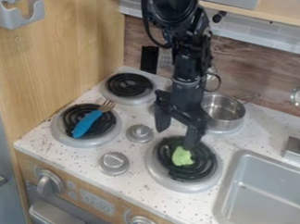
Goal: Put the silver pot on the upper left burner
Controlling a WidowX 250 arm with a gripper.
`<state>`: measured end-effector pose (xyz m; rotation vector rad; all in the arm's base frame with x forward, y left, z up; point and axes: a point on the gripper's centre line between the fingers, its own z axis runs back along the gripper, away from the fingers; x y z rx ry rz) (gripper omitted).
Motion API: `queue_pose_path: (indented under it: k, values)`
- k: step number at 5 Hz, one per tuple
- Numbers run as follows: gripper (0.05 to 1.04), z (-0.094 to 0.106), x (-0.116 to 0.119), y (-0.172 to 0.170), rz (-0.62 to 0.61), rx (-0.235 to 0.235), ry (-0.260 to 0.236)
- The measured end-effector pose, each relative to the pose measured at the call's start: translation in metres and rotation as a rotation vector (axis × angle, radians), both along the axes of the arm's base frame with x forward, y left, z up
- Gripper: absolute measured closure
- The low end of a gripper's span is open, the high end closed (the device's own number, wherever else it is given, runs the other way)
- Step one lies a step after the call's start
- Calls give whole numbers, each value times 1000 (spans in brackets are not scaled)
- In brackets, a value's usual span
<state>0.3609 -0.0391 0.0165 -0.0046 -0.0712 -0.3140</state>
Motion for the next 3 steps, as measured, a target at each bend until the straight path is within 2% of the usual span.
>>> queue_pose_path:
  k: [1,3]
  values:
    - [85,-16,-5,0,-5,7,44]
    - [85,-5,46,-25,-130,29,-83]
